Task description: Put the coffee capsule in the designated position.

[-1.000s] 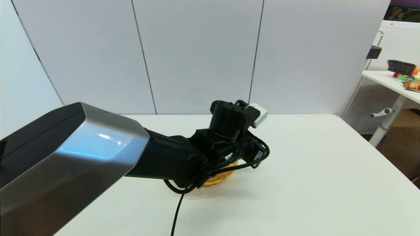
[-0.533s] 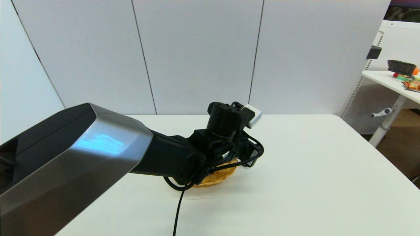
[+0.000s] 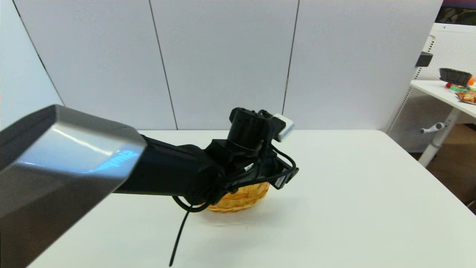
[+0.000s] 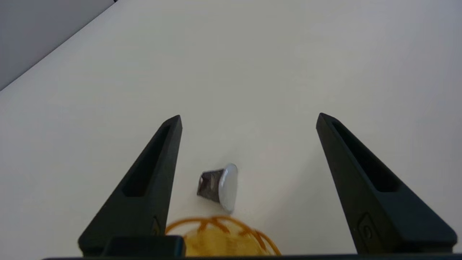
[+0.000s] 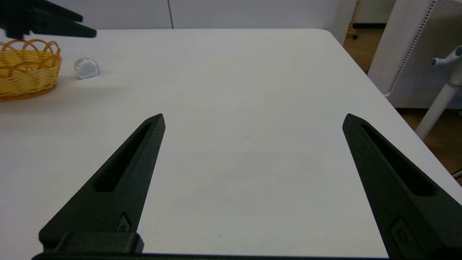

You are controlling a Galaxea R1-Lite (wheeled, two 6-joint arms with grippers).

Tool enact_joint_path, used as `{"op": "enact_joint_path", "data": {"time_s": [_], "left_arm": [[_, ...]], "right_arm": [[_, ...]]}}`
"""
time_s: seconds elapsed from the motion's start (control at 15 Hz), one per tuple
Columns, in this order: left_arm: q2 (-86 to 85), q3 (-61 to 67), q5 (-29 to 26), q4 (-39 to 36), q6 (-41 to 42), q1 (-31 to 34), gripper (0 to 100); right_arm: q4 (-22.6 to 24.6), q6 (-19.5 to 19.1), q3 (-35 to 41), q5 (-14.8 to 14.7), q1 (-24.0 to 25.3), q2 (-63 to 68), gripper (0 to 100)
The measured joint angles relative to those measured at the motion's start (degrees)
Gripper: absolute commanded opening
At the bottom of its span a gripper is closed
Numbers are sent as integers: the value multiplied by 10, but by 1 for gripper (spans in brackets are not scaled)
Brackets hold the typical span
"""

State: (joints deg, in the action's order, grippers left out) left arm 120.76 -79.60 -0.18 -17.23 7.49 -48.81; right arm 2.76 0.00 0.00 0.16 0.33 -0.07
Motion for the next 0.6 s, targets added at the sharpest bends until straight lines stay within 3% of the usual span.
{"op": "enact_joint_path", "data": {"time_s": [0.33,0.6], "left_arm": [[-167,63,2,72,1,-15,100],[-355,210,22,85,3,-8,100]], "right_arm": [[0,0,0,0,0,0,100],[0,0,0,0,0,0,100]]}}
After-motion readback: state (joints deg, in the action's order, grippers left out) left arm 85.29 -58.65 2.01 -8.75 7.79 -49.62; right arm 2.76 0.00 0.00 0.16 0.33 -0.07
